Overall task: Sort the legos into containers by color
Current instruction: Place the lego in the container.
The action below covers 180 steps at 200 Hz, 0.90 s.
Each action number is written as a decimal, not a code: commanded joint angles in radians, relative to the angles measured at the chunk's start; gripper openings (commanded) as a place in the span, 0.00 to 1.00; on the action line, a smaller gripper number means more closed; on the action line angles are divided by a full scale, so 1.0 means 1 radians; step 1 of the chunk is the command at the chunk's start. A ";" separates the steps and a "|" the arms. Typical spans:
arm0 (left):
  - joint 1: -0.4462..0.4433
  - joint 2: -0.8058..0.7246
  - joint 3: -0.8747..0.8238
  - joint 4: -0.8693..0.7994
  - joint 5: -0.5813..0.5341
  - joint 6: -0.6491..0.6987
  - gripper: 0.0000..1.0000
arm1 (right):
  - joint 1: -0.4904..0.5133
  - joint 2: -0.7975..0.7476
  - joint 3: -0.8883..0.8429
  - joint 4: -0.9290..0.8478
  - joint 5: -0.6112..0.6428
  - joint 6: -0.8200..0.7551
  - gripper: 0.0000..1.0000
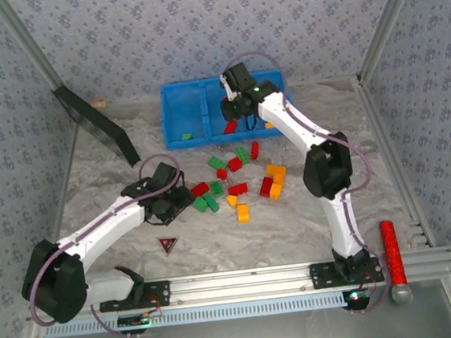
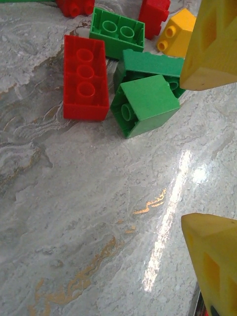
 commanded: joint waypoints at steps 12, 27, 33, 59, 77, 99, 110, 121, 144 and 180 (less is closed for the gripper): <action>-0.005 0.005 -0.011 0.063 0.010 -0.094 0.67 | 0.021 0.115 0.113 -0.027 0.007 -0.035 0.30; -0.005 0.015 -0.012 0.082 0.014 -0.117 0.68 | 0.018 0.157 0.134 -0.028 0.000 -0.024 0.31; -0.006 0.018 -0.011 0.087 0.014 -0.121 0.68 | 0.020 0.171 0.141 -0.029 -0.004 -0.023 0.31; -0.005 0.049 0.005 0.090 0.022 -0.123 0.68 | 0.017 0.225 0.160 -0.031 -0.016 -0.020 0.33; -0.006 0.075 0.012 0.101 0.037 -0.129 0.69 | 0.018 0.253 0.167 -0.034 -0.025 -0.019 0.35; -0.011 0.110 0.020 0.120 0.052 -0.139 0.69 | 0.014 0.273 0.167 -0.037 -0.032 -0.015 0.37; -0.014 0.125 0.028 0.122 0.053 -0.139 0.69 | 0.014 0.280 0.164 -0.038 -0.037 -0.015 0.38; -0.015 0.139 0.038 0.122 0.055 -0.138 0.69 | 0.012 0.286 0.164 -0.039 -0.041 -0.014 0.39; -0.018 0.162 0.048 0.121 0.058 -0.139 0.70 | 0.006 0.289 0.164 -0.042 -0.045 -0.013 0.43; -0.018 0.197 0.067 0.130 0.061 -0.139 0.71 | 0.003 0.268 0.161 -0.041 -0.048 -0.019 0.50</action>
